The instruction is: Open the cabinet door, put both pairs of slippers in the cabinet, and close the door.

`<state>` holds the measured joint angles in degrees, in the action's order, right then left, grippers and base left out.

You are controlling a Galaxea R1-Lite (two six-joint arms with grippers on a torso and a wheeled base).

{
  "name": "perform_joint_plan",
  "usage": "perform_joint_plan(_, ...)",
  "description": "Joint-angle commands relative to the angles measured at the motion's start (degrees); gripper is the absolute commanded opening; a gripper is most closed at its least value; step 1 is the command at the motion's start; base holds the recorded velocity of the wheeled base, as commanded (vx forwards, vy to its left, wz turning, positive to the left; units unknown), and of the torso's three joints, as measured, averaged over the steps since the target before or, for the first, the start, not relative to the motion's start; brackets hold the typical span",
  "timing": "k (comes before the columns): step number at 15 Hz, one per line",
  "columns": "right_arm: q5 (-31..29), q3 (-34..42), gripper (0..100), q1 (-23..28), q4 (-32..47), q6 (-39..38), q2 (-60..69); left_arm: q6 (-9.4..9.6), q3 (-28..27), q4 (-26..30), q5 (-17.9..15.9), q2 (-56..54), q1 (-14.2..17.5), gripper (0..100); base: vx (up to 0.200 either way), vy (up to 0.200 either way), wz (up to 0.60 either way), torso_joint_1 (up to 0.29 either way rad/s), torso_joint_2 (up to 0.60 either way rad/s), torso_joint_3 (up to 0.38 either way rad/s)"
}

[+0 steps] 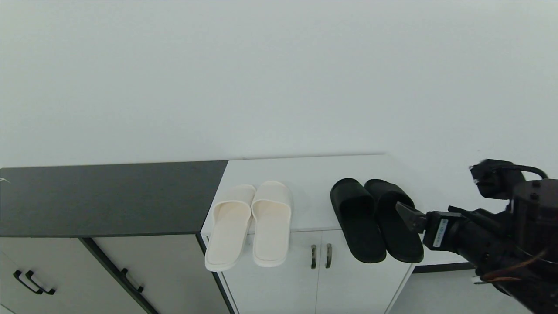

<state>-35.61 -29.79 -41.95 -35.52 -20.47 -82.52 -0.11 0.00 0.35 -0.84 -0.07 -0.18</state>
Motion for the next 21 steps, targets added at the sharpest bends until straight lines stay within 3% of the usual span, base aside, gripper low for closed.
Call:
perform_joint_plan(1, -0.16, -0.26, 100, 1.61, -3.41, -0.10, -8.19, 0.02, 0.00, 0.00, -0.04, 0.07, 0.01, 0, 0.000, 0.000, 0.00, 0.000, 0.00, 0.000)
perform_joint_plan(4, 0.01, -0.53, 100, 1.34, -4.82, -0.19, -13.02, -0.07, 0.00, 0.00, -0.04, 0.07, 0.01, 0, 0.000, 0.000, 0.00, 0.000, 0.00, 0.000)
perform_joint_plan(10, -0.16, -1.76, 100, 1.34, -18.97, 3.86, -24.62, -0.24, 0.00, 0.00, 0.05, 0.07, 0.01, 0, 0.000, 0.000, 0.00, 0.000, 0.00, 0.000)
perform_joint_plan(16, -0.51, -5.45, 100, 2.31, -19.23, 4.30, -28.49, -0.15, 0.00, 0.00, 0.05, 0.07, 0.01, 0, 0.000, 0.000, 0.00, 0.000, 0.00, 0.000)
perform_joint_plan(21, -0.51, -10.90, 100, 6.26, -19.23, 4.12, -33.50, -0.24, 0.00, 0.00, 0.05, 0.07, 0.01, 0, 0.000, 0.000, 0.00, 0.000, 0.00, 0.000)
